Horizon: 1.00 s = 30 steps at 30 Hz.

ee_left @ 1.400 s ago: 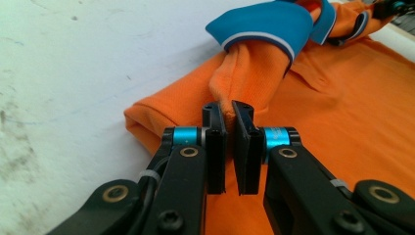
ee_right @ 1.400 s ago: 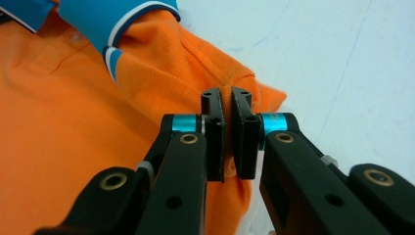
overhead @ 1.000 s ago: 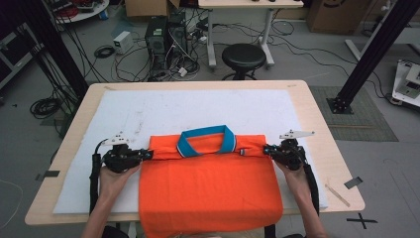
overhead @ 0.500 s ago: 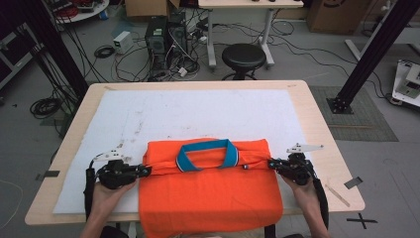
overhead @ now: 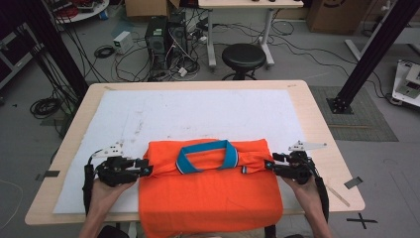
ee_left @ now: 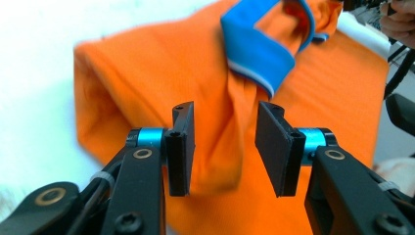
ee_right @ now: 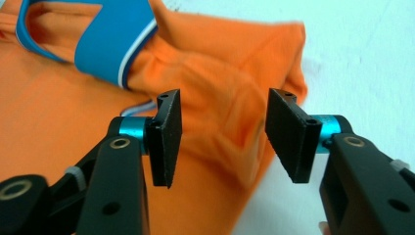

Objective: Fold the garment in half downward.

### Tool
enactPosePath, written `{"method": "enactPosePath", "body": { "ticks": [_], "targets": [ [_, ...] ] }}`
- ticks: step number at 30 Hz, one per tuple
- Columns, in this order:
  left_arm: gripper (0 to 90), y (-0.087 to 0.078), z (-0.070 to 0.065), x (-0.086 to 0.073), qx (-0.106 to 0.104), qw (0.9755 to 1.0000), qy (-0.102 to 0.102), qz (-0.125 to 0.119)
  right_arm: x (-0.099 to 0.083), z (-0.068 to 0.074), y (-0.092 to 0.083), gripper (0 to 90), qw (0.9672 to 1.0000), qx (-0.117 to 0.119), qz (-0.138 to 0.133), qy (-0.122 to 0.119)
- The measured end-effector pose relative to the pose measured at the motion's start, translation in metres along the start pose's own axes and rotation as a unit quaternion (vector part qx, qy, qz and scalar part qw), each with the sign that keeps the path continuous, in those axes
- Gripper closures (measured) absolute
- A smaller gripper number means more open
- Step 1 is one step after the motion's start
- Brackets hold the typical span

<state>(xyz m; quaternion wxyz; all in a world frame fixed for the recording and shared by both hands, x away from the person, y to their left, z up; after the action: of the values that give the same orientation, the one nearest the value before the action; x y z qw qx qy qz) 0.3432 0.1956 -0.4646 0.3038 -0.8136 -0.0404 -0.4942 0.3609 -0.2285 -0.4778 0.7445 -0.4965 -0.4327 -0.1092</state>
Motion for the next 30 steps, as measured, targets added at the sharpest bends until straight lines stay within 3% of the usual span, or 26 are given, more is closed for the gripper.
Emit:
{"method": "enactPosePath", "body": {
  "ticks": [2, 7, 10, 13, 14, 15, 16, 18, 24, 26, 30],
  "targets": [
    [58.1, 0.005, 0.003, 0.005, -0.001, 1.0000, -0.002, 0.000, 0.010, 0.001, 0.008, 48.7, 0.9999, 0.000, -0.001, -0.014],
    [57.3, 0.015, 0.008, 0.005, -0.002, 0.9998, -0.010, 0.017, 0.017, 0.004, 0.023, 51.1, 0.9997, 0.011, 0.010, -0.020],
    [57.3, 0.022, -0.002, 0.001, -0.025, 0.9990, -0.003, 0.036, 0.015, 0.006, 0.029, 54.8, 0.9996, 0.014, 0.018, -0.015],
    [57.6, 0.025, -0.008, -0.001, -0.034, 0.9984, 0.004, 0.046, 0.014, 0.008, 0.030, 58.7, 0.9995, 0.018, 0.020, -0.019],
    [61.0, 0.027, -0.009, -0.003, -0.038, 0.9978, 0.007, 0.055, 0.011, 0.010, 0.030, 65.5, 0.9992, 0.024, 0.023, -0.025],
    [67.9, 0.031, -0.011, -0.007, -0.035, 0.9968, 0.016, 0.071, 0.010, 0.010, 0.029, 70.3, 0.9991, 0.024, 0.023, -0.027],
    [74.1, 0.031, -0.011, -0.007, -0.035, 0.9968, 0.016, 0.071, 0.010, 0.010, 0.029, 70.3, 0.9991, 0.024, 0.023, -0.027],
    [85.8, 0.033, -0.014, -0.011, -0.035, 0.9955, 0.031, 0.082, 0.007, 0.011, 0.026, 80.3, 0.9989, 0.029, 0.021, -0.031],
    [87.1, 0.023, -0.025, -0.016, -0.059, 0.9945, 0.038, 0.078, -0.005, 0.018, 0.012, 82.2, 0.9982, 0.046, 0.019, -0.035],
    [87.1, 0.018, -0.029, -0.018, -0.065, 0.9946, 0.035, 0.072, -0.013, 0.021, 0.001, 82.1, 0.9980, 0.052, 0.014, -0.032],
    [87.1, 0.008, -0.039, -0.024, -0.085, 0.9935, 0.032, 0.069, -0.022, 0.025, -0.004, 82.1, 0.9974, 0.061, 0.019, -0.034]
  ]
}}
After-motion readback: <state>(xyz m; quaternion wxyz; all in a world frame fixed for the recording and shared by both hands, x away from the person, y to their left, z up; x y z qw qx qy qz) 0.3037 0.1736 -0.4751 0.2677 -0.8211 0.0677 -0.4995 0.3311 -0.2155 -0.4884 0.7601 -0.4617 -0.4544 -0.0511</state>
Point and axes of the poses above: each handheld gripper's, and its own axes: y roughly forward along the jaws, x roughly out of its top, z roughly to its left, the point moved 9 cm from there along y, roughly forward along the jaws, and after that the axes turned 6 degrees about -x, right-handed, at the moved point
